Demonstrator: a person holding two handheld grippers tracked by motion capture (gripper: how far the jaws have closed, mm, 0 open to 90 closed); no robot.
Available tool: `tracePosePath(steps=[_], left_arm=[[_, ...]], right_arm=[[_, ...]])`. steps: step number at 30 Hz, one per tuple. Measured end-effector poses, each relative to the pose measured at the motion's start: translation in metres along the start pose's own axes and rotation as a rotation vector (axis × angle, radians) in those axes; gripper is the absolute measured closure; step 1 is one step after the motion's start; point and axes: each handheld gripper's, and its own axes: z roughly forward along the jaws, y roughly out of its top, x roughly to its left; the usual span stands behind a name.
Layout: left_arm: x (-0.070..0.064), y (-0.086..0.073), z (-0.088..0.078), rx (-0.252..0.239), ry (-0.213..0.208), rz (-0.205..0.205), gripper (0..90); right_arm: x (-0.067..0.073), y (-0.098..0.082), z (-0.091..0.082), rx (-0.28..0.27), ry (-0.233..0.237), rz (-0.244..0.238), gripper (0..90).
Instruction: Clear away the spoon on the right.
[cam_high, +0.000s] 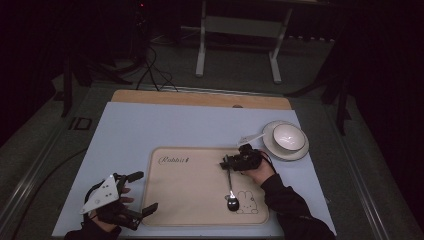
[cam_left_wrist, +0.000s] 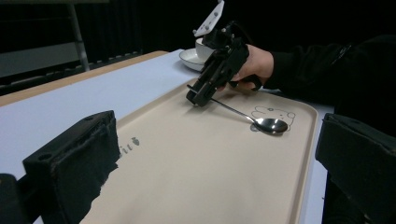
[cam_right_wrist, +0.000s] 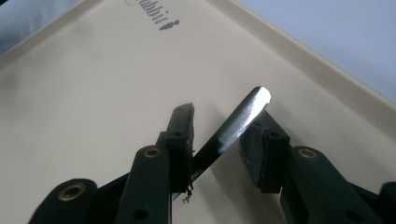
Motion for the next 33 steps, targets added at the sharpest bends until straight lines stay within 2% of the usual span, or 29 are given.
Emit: tracePosePath(steps=[10, 14, 16, 18, 22, 24, 33], left_arm=[[0.0, 0.0, 0.0, 0.001, -0.001, 0.001, 0.0], [0.0, 0.0, 0.0, 0.001, 0.0, 0.002, 0.0], [0.0, 0.0, 0.0, 0.0, 0.0, 0.002, 0.0], [0.0, 0.0, 0.0, 0.0, -0.001, 0.003, 0.0], [-0.001, 0.001, -0.001, 0.001, 0.001, 0.005, 0.0], [0.0, 0.001, -0.001, 0.0, 0.001, 0.004, 0.0], [-0.001, 0.001, -0.001, 0.0, 0.003, 0.006, 0.0]], right_arm=[[0.001, 0.0, 0.002, 0.004, -0.044, 0.008, 61.6], [0.002, 0.002, 0.001, -0.003, -0.042, 0.008, 62.9], [0.004, 0.004, 0.001, 0.0, -0.05, -0.002, 64.7], [0.006, 0.007, 0.002, 0.001, -0.048, -0.003, 71.6], [0.009, 0.011, 0.007, 0.04, -0.06, -0.022, 83.7], [0.011, 0.013, 0.01, 0.077, -0.089, -0.029, 89.7], [0.019, 0.019, 0.019, 0.127, -0.105, -0.035, 90.0]])
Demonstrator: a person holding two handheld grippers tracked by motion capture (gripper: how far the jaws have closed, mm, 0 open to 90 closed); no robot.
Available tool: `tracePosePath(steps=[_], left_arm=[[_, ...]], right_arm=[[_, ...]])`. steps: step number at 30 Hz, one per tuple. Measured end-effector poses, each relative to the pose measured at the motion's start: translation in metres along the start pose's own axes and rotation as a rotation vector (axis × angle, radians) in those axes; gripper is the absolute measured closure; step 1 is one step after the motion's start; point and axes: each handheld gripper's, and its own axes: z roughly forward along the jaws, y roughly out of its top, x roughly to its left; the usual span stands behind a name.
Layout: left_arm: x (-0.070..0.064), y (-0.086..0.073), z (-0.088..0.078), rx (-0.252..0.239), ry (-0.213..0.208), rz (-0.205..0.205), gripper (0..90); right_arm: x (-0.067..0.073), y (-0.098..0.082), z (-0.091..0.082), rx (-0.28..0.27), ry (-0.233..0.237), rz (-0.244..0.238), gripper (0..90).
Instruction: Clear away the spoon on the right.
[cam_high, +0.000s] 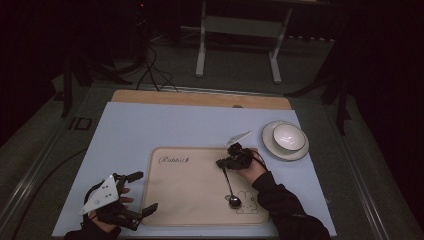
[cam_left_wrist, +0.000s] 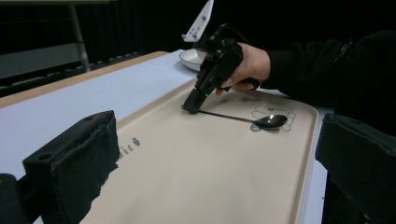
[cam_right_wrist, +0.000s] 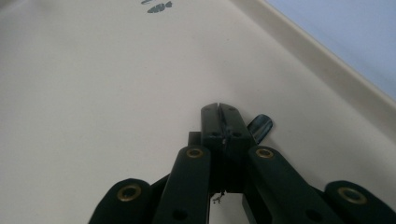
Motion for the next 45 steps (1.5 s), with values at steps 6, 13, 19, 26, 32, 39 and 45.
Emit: tracePosePath(steps=[6, 13, 19, 26, 32, 39, 45], left_arm=[[0.0, 0.0, 0.0, 0.002, -0.001, 0.001, 0.0], [0.0, 0.0, 0.001, 0.002, 0.0, 0.001, 0.0], [0.0, 0.0, 0.001, 0.002, -0.001, 0.002, 0.0], [0.0, 0.0, 0.001, 0.004, -0.002, 0.003, 0.0], [0.0, 0.0, 0.001, 0.004, -0.002, 0.002, 0.0], [0.0, 0.0, 0.002, 0.005, -0.002, 0.002, 0.0], [0.0, 0.0, 0.002, 0.007, -0.003, 0.002, 0.0]], right_arm=[[0.0, 0.002, -0.002, 0.031, -0.034, 0.013, 90.0], [-0.003, 0.001, -0.006, 0.037, -0.054, 0.039, 90.0], [-0.008, -0.002, -0.01, 0.031, -0.065, 0.06, 90.0], [-0.014, -0.007, -0.015, 0.028, -0.075, 0.076, 90.0], [-0.017, -0.01, -0.018, 0.024, -0.082, 0.088, 90.0], [-0.014, -0.007, -0.031, -0.03, -0.078, 0.095, 90.0], [-0.014, -0.011, -0.048, -0.063, -0.086, 0.107, 89.8]])
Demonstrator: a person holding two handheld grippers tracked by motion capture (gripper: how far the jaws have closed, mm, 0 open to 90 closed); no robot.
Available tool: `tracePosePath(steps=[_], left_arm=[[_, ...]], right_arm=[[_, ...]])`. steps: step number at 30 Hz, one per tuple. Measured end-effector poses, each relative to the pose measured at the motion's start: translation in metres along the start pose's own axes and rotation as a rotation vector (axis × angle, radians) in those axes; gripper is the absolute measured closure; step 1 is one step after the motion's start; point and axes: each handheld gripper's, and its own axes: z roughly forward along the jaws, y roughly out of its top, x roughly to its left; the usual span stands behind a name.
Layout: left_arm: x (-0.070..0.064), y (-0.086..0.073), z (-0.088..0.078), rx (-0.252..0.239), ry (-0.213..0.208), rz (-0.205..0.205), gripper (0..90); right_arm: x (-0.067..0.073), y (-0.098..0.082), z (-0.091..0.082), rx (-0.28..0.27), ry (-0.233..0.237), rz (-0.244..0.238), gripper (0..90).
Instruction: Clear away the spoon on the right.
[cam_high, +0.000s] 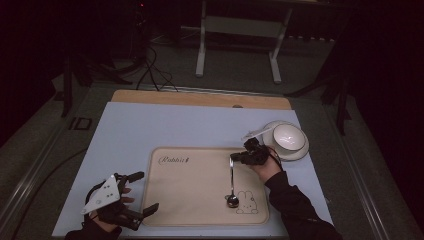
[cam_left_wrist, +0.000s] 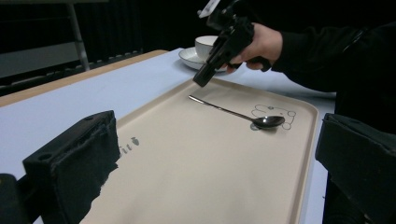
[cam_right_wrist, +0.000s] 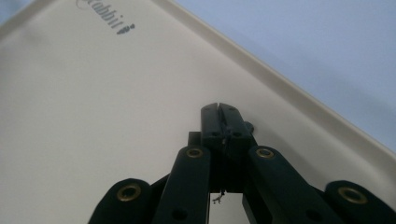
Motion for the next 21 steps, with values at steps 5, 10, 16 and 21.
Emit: tracePosePath(steps=[5, 10, 16, 21], left_arm=[[0.0, 0.0, 0.001, 0.0, 0.0, -0.001, 0.0], [-0.001, 0.0, 0.001, 0.001, -0.001, 0.001, 0.0], [-0.001, 0.001, 0.001, 0.001, -0.003, 0.001, 0.0], [-0.001, 0.0, 0.002, -0.001, -0.006, -0.002, 0.0]], right_arm=[[0.006, -0.005, -0.018, -0.045, 0.012, 0.003, 73.8], [0.016, -0.009, -0.038, -0.123, 0.025, 0.01, 50.4], [0.031, -0.017, -0.062, -0.199, 0.013, 0.002, 30.6], [0.042, -0.026, -0.081, -0.27, -0.006, -0.005, 19.4]])
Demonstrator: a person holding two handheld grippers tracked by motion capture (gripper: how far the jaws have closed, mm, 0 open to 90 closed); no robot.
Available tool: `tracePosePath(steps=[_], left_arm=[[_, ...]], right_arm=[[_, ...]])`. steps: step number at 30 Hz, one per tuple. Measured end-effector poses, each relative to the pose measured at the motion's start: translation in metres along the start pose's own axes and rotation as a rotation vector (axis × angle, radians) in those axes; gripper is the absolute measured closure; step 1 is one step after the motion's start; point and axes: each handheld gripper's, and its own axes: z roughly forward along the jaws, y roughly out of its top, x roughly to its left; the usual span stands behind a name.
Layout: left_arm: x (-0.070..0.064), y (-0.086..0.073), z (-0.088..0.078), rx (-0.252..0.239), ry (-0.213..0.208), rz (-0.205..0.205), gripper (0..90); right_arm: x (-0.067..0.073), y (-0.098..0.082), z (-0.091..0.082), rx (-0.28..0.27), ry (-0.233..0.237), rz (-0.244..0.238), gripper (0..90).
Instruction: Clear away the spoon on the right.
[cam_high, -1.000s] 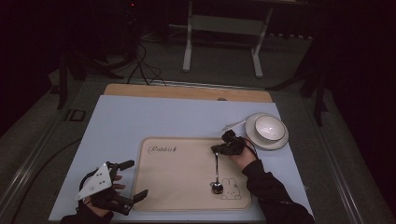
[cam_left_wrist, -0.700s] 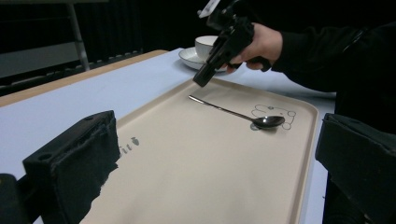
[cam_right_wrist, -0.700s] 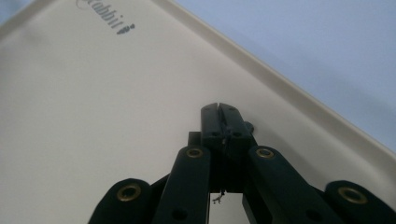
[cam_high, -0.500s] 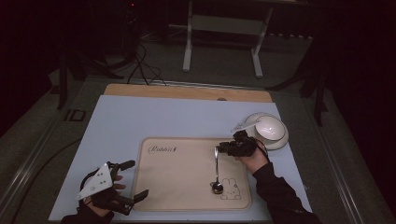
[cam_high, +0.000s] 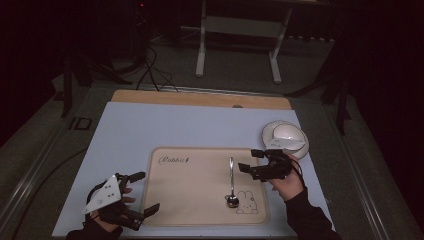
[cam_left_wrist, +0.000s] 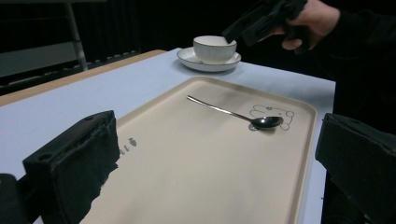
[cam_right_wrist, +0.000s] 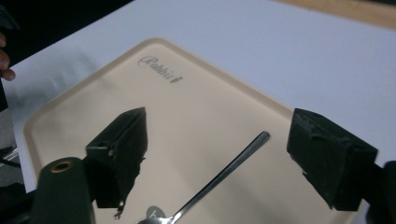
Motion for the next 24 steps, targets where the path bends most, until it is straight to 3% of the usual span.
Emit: tracePosePath(steps=[3, 12, 24], left_arm=[[0.001, 0.0, 0.0, 0.002, -0.002, -0.002, 0.0], [0.0, 0.0, 0.0, 0.0, -0.001, 0.0, 0.0], [0.001, 0.0, -0.001, 0.0, -0.001, -0.003, 0.0]], right_arm=[[0.005, -0.003, -0.009, -0.014, -0.011, -0.024, 14.3], [0.016, -0.022, -0.031, -0.04, -0.076, -0.061, 13.6], [0.019, -0.054, -0.04, -0.048, -0.112, -0.065, 13.6]])
